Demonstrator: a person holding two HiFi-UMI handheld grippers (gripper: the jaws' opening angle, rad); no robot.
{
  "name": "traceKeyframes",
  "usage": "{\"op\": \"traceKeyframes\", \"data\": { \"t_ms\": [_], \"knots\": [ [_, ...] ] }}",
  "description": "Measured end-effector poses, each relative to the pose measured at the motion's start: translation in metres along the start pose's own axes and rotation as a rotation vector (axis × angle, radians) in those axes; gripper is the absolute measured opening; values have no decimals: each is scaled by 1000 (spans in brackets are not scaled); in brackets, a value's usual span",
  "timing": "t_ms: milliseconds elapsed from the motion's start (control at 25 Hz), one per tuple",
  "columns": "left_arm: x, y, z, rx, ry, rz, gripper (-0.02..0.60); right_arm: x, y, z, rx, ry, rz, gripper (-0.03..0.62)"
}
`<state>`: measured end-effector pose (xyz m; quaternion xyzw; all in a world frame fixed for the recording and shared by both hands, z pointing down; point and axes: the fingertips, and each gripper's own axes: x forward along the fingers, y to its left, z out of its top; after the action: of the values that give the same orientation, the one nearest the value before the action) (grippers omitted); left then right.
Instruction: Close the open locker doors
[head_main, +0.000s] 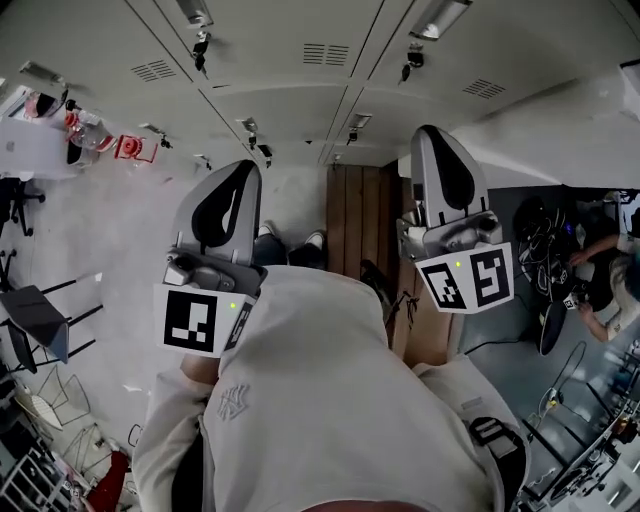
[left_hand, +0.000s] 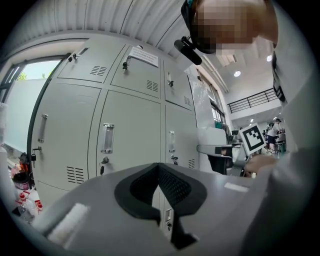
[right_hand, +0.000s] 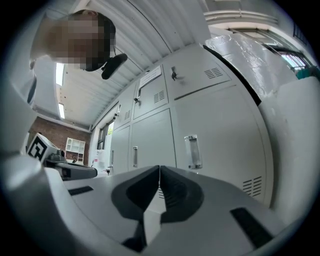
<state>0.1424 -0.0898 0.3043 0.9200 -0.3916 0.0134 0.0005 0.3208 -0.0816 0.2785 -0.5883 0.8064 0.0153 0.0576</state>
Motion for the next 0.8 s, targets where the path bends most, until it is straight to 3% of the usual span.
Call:
{"op": "traceKeyframes", "data": {
  "t_ms": [400, 800],
  "knots": [
    [-55, 24, -15, -43, 23, -19, 8, -36, 74, -34, 78, 94, -46, 12],
    [-187, 91, -18, -35, 46, -25, 8, -55, 228, -50, 100, 140, -85, 12]
  ]
}}
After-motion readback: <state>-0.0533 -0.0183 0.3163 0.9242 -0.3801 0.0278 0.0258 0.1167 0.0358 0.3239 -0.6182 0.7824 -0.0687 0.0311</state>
